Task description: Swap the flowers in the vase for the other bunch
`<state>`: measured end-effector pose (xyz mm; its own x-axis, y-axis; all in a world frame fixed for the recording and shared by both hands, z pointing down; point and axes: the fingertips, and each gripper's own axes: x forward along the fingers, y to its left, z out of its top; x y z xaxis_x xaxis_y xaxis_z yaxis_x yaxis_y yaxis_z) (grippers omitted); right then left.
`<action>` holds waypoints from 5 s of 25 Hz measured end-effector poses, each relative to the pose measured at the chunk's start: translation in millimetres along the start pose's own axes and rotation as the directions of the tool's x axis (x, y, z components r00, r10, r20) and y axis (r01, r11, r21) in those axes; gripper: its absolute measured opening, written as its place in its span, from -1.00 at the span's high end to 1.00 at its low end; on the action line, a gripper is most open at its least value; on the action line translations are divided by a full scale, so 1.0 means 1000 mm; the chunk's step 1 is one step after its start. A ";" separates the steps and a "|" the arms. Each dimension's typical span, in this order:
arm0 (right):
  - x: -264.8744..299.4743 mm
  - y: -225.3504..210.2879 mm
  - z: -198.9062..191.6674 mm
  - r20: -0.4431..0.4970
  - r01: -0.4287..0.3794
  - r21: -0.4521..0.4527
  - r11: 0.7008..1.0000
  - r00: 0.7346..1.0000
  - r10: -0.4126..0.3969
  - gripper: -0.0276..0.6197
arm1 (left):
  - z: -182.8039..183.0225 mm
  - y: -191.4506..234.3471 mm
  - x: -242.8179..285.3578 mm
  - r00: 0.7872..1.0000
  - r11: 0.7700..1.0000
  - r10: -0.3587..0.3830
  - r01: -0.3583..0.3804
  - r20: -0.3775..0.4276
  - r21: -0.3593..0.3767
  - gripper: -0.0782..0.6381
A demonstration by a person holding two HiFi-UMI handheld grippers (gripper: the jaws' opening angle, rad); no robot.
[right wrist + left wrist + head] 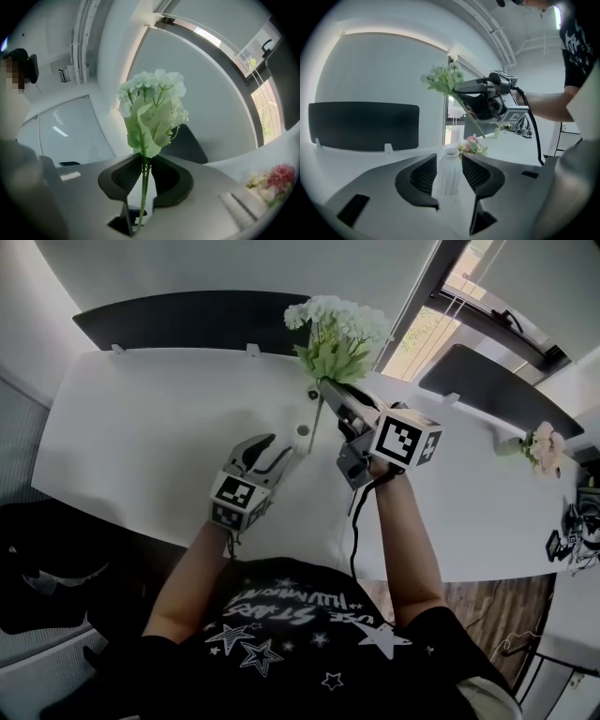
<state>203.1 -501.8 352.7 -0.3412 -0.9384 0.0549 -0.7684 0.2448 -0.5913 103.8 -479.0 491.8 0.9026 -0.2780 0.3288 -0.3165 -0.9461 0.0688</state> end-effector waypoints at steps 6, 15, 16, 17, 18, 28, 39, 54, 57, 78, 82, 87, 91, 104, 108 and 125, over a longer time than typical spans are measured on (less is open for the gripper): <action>-0.001 -0.015 -0.003 0.070 0.020 -0.039 0.999 0.997 -0.017 0.71 | -0.021 -0.019 0.026 0.999 0.998 -0.022 0.024 -0.037 0.053 0.11; 0.011 -0.030 -0.001 0.126 0.028 -0.092 0.995 0.992 -0.016 0.71 | -0.037 -0.010 0.057 0.997 0.997 0.011 -0.006 -0.073 0.071 -0.07; 0.011 -0.033 -0.001 0.137 0.033 -0.097 0.995 0.990 -0.020 0.71 | -0.039 -0.009 0.059 0.997 0.997 0.013 -0.007 -0.077 0.075 -0.07; 0.011 -0.035 -0.001 0.145 0.037 -0.097 0.995 0.989 -0.023 0.71 | -0.041 -0.008 0.061 0.997 0.997 0.015 -0.008 -0.079 0.081 -0.07; 0.011 -0.037 -0.002 0.148 0.041 -0.095 0.995 0.989 -0.027 0.71 | -0.042 -0.008 0.063 0.997 0.996 0.012 -0.005 -0.080 0.088 -0.07; 0.014 -0.047 -0.009 0.157 0.029 -0.104 0.994 0.988 -0.012 0.71 | -0.041 -0.011 0.077 0.994 0.994 -0.014 0.024 -0.104 0.103 -0.07; 0.018 -0.033 -0.068 -0.008 -0.135 -0.184 0.974 0.991 0.136 0.71 | -0.053 -0.010 0.077 0.996 0.996 -0.031 0.038 -0.080 0.082 -0.01; 0.002 -0.043 -0.141 -0.198 -0.108 -0.239 0.965 0.978 0.060 0.69 | -0.055 -0.009 0.077 0.996 0.998 -0.042 0.045 -0.076 0.042 -0.01; 0.000 -0.044 -0.147 -0.210 -0.100 -0.251 0.963 0.977 0.046 0.68 | -0.055 -0.009 0.077 0.996 0.998 -0.045 0.048 -0.075 0.042 -0.01; -0.046 -0.044 -0.155 -0.136 0.028 -0.158 0.987 0.989 -0.050 0.55 | -0.056 -0.014 0.073 0.994 0.998 -0.057 0.060 -0.098 0.022 -0.06; -0.057 -0.036 -0.158 -0.122 0.027 -0.150 0.988 0.991 -0.046 0.55 | -0.048 -0.017 0.064 0.996 0.999 -0.041 0.040 -0.081 -0.008 -0.16; -0.074 -0.032 -0.160 -0.105 0.045 -0.161 0.986 0.993 -0.063 0.55 | -0.050 -0.016 0.047 0.996 0.999 0.018 -0.020 -0.092 -0.026 -0.17; -0.087 -0.032 -0.161 -0.104 0.032 -0.167 0.985 0.993 -0.050 0.56 | -0.055 -0.017 0.023 0.995 0.993 0.065 -0.072 -0.075 -0.095 -0.16; -0.095 -0.027 -0.145 -0.041 -0.001 -0.172 0.985 0.999 -0.006 0.84 | -0.022 -0.051 -0.030 0.986 0.975 0.161 -0.151 0.049 -0.162 0.48; -0.105 -0.020 -0.142 -0.007 0.052 -0.169 0.984 0.999 -0.054 0.91 | -0.018 -0.061 -0.039 0.990 0.981 0.129 -0.118 0.061 -0.153 0.73; -0.171 0.108 -0.212 0.094 0.222 -0.162 0.961 0.973 -0.209 0.91 | -0.047 -0.114 -0.180 0.991 0.989 -0.014 0.033 0.130 -0.143 0.76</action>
<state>64.1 -263.0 450.0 -0.1205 -0.9875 0.1020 -0.9024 0.0661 -0.4258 -36.4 -313.1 468.7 0.9372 -0.2837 0.2028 -0.3251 -0.9213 0.2135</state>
